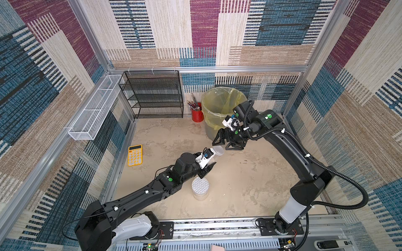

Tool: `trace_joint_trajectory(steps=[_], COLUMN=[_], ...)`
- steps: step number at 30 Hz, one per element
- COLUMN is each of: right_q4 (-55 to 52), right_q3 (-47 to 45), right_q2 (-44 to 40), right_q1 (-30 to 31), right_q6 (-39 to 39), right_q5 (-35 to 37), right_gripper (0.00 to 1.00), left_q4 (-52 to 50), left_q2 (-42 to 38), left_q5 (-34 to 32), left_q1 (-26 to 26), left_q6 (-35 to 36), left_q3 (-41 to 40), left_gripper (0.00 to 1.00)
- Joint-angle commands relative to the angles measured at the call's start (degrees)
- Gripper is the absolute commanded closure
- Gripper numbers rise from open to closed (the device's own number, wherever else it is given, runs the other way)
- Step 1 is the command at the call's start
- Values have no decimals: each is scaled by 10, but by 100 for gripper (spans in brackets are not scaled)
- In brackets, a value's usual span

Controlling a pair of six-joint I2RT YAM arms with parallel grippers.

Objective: Empty moldy rice from jars
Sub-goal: Unscrew the lid from the jar.

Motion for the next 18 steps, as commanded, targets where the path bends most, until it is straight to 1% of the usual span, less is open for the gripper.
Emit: trace_joint_trajectory(steps=[1,15,18], right_q4=[0,-1,-1], right_q3=[-5,-13,-11], right_q2=[-1,3,4], right_q1=[3,16,16], right_q6=[-11,-33,-39], right_q5=[10,20,22], right_gripper=[15,26,30], left_q4=[24,24,24], left_q2=[-3,-2,-1], left_q5=[4,1,2], left_q1=[0,0,0], left_q6=[3,2,2], left_q3=[-1,-2,-2], left_gripper=[100,100,100])
